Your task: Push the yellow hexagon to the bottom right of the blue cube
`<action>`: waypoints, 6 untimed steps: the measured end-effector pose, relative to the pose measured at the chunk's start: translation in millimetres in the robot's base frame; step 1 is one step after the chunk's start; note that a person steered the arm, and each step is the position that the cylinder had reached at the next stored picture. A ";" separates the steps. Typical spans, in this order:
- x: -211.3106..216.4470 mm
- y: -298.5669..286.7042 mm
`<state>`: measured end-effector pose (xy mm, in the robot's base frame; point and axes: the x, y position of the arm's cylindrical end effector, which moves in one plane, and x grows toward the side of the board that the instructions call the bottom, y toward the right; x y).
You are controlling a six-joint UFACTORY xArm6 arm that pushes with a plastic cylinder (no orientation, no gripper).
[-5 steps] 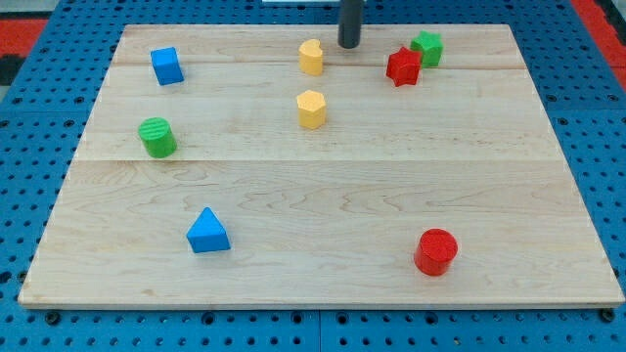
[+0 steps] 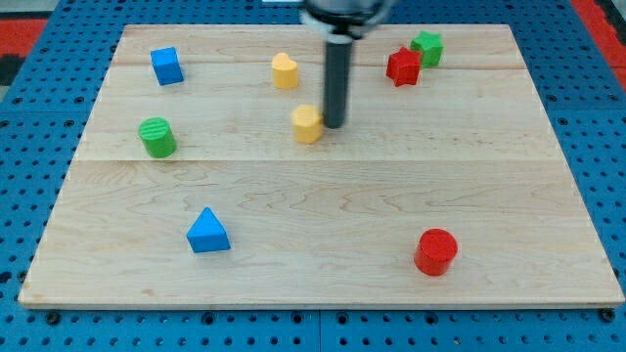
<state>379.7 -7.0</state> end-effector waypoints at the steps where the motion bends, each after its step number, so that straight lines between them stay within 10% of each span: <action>1: 21.5 -30.1; 3: 55.5 -55.0; 6: -26.2 -186.1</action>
